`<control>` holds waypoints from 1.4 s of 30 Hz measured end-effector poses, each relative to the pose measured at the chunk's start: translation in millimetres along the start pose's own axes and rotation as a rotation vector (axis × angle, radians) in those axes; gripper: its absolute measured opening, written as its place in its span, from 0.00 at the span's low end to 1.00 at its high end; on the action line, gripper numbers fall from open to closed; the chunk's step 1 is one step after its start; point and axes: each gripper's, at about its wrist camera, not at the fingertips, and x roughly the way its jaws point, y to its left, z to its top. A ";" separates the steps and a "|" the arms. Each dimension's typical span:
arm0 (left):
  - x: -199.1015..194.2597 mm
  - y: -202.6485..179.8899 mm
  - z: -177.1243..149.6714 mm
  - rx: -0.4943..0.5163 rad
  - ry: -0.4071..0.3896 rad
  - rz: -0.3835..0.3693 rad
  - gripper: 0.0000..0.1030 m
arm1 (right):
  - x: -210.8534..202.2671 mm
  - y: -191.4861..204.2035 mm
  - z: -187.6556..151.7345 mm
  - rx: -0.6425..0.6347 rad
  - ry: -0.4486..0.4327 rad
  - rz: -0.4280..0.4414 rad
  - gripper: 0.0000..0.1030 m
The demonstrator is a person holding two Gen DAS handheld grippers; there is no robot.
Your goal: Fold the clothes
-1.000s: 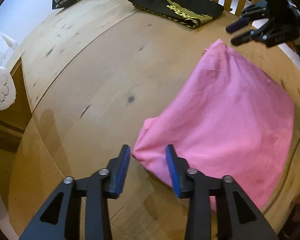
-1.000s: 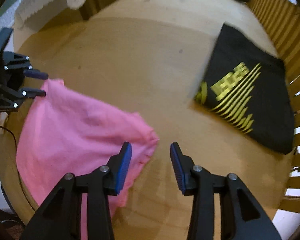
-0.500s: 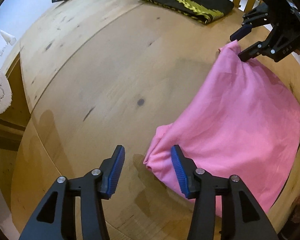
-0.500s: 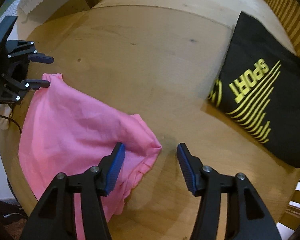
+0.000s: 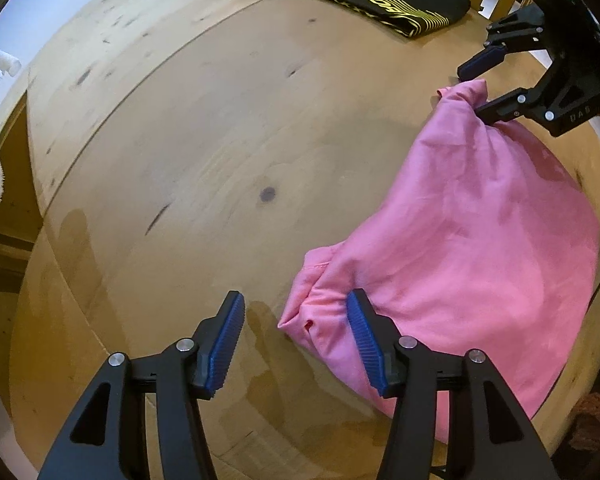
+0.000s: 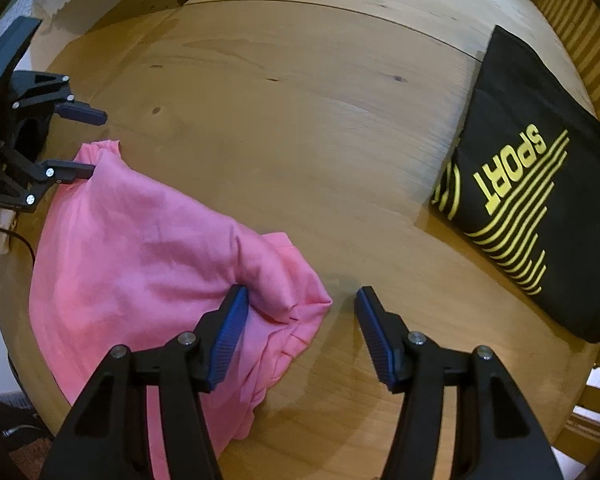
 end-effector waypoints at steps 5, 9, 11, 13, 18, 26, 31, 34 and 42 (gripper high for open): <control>1.0 7.0 -2.3 -0.030 0.005 -0.058 0.52 | -1.8 1.9 -3.0 -0.020 -0.012 0.003 0.54; -2.0 9.1 -8.7 -0.044 -0.010 -0.072 0.52 | -3.7 3.0 -6.1 -0.033 -0.024 0.004 0.54; -5.2 6.2 -12.7 -0.033 -0.020 -0.065 0.49 | -5.0 3.4 -8.1 -0.036 -0.032 0.004 0.50; -9.5 2.2 -16.6 -0.014 -0.031 -0.058 0.49 | -6.4 4.3 -9.7 -0.038 -0.035 0.005 0.48; -8.8 -4.7 -20.6 -0.014 -0.026 -0.069 0.50 | -8.6 7.4 -11.2 -0.049 -0.030 0.000 0.48; -13.8 -16.9 -26.6 0.020 -0.036 -0.094 0.33 | -14.2 15.0 -8.7 -0.066 -0.029 0.039 0.21; -19.4 -30.9 -33.1 0.053 -0.060 -0.112 0.14 | -19.0 19.1 -12.2 -0.067 -0.056 0.035 0.14; -21.9 -37.9 -36.5 0.049 -0.088 -0.109 0.11 | -22.5 25.9 -18.0 -0.078 -0.084 0.018 0.12; -30.7 -51.1 -50.3 0.043 -0.105 -0.082 0.09 | -27.0 37.0 -26.4 -0.075 -0.091 0.040 0.10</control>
